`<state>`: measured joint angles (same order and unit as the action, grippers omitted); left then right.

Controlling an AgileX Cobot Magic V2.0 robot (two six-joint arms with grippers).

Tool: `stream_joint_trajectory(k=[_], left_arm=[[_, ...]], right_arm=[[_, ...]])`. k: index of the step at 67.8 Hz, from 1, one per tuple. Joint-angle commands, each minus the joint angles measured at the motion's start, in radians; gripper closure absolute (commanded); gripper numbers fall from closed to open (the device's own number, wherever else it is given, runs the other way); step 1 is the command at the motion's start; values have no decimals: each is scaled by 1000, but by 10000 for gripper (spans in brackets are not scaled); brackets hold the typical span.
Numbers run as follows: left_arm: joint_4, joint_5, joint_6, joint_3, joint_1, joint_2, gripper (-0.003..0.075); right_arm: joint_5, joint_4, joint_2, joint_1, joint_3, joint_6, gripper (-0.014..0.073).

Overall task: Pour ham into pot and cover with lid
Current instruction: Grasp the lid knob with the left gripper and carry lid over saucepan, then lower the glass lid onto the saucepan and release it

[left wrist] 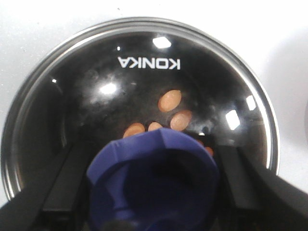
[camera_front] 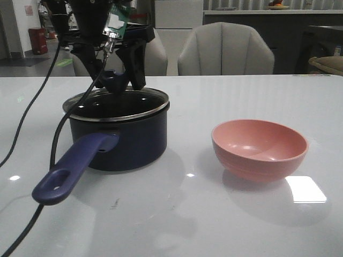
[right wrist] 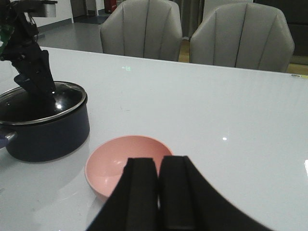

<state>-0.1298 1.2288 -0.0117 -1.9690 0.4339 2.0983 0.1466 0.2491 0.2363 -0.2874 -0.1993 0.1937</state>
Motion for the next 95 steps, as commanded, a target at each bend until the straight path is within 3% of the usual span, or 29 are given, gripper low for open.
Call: stream_joint_trajectory(k=[1,11,35,62,82,95], left_arm=[[-9,8,-2,-23,4,-45,258],[-8,5,-2,-23,4,-45,127],[6,40,-2,-120,4,-60,136],[11,19,36,-105,4,-263,136],[57,-84,56,118,4,-536,136],[74,-232,56,402,4,-776,136]], right_arm=[[-76,6,9,1,-29,10,432],[-76,6,9,1,-29,10,432],[-76,6,9,1,-29,10,432],[-76,6,9,1,-29,10,432],[-76,6,9,1,-29,10,432],[-76,6,9,1,-29,10,432]])
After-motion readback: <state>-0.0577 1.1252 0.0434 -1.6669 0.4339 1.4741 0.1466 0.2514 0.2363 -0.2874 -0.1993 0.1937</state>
